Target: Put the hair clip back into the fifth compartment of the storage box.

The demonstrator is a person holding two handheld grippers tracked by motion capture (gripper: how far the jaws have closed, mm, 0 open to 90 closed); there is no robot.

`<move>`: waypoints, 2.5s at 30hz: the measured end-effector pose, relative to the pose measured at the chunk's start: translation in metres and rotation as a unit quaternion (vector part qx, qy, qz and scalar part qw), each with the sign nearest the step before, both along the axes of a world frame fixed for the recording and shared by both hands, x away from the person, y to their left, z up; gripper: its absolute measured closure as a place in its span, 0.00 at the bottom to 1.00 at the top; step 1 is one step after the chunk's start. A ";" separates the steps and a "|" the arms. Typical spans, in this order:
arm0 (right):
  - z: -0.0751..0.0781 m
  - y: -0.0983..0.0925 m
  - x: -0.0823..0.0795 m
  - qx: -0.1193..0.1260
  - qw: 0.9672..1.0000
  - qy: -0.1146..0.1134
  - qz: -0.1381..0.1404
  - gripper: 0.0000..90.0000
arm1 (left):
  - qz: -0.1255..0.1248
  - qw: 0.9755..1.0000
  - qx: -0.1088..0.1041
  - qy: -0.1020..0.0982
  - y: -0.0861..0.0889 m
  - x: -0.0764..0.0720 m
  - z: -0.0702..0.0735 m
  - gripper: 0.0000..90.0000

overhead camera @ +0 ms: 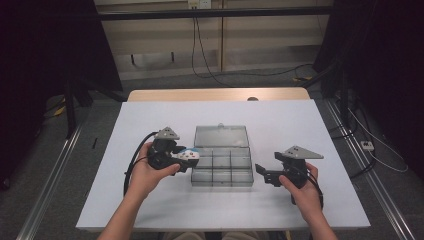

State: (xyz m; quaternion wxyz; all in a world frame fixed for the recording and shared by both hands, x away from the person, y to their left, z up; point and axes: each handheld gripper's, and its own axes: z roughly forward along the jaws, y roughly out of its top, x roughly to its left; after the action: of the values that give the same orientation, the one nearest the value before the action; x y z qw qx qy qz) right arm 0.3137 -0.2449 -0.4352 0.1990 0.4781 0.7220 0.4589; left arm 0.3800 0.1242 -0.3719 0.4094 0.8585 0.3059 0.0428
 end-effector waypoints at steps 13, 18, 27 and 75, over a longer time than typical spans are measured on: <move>0.001 -0.001 0.000 -0.001 1.000 -0.001 0.000 0.14 | -0.007 1.000 0.003 -0.002 -0.013 0.003 0.004 0.36; 0.001 0.000 0.000 -0.001 1.000 -0.003 0.001 0.14 | -0.012 1.000 0.005 -0.001 -0.018 0.002 0.004 0.36; 0.002 -0.003 0.000 0.000 1.000 -0.004 -0.001 0.14 | -0.021 1.000 0.012 -0.001 -0.027 0.001 0.003 0.36; 0.004 -0.003 -0.002 -0.004 1.000 -0.008 0.003 0.13 | -0.035 0.999 0.009 0.005 -0.055 0.001 -0.016 0.36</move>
State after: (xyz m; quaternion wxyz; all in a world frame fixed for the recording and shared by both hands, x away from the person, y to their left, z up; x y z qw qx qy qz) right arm 0.3121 -0.2479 -0.4316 0.2048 0.4713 0.7237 0.4607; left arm 0.3813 0.0695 -0.3880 0.4011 0.8726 0.2775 0.0268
